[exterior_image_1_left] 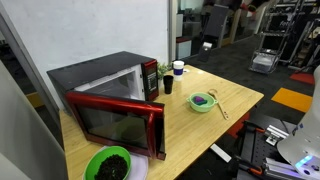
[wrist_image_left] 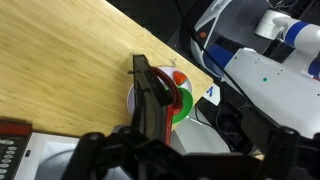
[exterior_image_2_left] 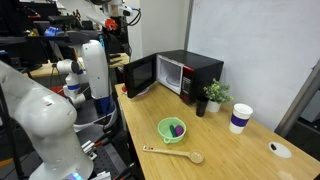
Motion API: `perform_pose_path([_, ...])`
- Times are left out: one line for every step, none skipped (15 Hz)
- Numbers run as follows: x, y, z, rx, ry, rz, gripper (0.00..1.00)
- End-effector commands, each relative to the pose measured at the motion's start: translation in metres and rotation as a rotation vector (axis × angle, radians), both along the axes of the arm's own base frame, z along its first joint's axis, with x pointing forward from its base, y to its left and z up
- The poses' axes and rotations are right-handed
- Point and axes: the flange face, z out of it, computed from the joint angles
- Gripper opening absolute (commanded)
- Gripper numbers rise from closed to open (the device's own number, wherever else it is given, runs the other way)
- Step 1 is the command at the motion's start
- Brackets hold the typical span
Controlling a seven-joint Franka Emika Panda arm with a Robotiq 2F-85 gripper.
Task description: Close the microwave door, move the white plate to the right, remove the zucchini and purple grapes from the green pot and place them on the white plate
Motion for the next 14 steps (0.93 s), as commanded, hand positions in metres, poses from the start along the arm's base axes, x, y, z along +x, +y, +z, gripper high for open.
perform_pose_path([0.034,0.026,-0.027,0.027,-0.011,0.037,1.0])
perform_pose_path([0.042,0.031,-0.036,0.029,-0.016,0.044,1.0])
perform_pose_path([0.05,0.038,-0.043,0.031,-0.017,0.054,1.0])
perform_pose_path([0.059,0.048,-0.048,0.028,-0.02,0.068,1.0])
perform_pose_path([0.067,0.056,-0.051,0.032,-0.02,0.081,1.0])
perform_pose_path([0.076,0.067,-0.052,0.034,-0.025,0.095,1.0])
perform_pose_path([0.083,0.076,-0.051,0.039,-0.032,0.109,1.0])
perform_pose_path([0.091,0.085,-0.049,0.045,-0.039,0.121,1.0])
perform_pose_path([0.097,0.097,-0.047,0.051,-0.049,0.133,1.0])
perform_pose_path([0.104,0.106,-0.046,0.06,-0.051,0.142,1.0])
perform_pose_path([0.11,0.115,-0.044,0.068,-0.051,0.151,1.0])
perform_pose_path([0.113,0.125,-0.045,0.076,-0.055,0.162,1.0])
perform_pose_path([0.119,0.135,-0.047,0.079,-0.047,0.169,1.0])
perform_pose_path([0.122,0.143,-0.05,0.085,-0.046,0.177,1.0])
